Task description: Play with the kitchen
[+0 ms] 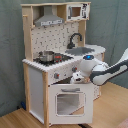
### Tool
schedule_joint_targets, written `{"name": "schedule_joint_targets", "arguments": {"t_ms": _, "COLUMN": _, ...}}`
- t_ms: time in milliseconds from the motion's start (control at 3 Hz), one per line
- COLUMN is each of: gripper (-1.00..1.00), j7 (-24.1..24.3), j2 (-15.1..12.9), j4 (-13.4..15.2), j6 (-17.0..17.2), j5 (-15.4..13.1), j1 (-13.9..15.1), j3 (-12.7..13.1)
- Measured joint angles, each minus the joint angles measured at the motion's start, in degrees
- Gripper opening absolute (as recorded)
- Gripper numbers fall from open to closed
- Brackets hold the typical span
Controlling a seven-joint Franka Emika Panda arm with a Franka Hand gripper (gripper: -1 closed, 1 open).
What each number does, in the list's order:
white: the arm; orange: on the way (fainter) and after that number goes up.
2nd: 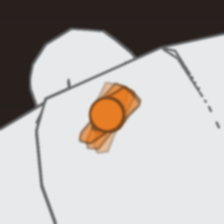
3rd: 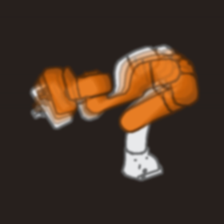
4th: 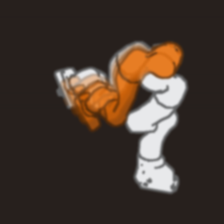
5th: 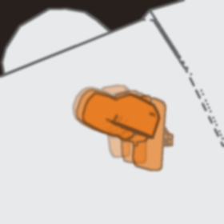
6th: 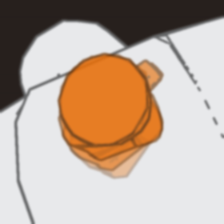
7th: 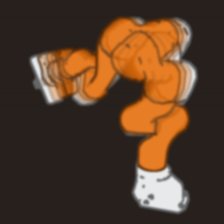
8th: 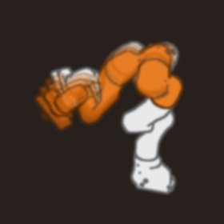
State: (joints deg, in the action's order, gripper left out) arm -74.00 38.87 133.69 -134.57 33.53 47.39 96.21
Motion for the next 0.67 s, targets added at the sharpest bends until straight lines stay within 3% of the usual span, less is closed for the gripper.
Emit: {"name": "schedule_joint_targets", "arguments": {"t_ms": 667, "gripper": -1.00, "j7": 11.55, "j2": -0.02, "j4": -0.18, "j6": -2.64, "j5": 2.32, "j1": -2.72, "j3": -0.38}}
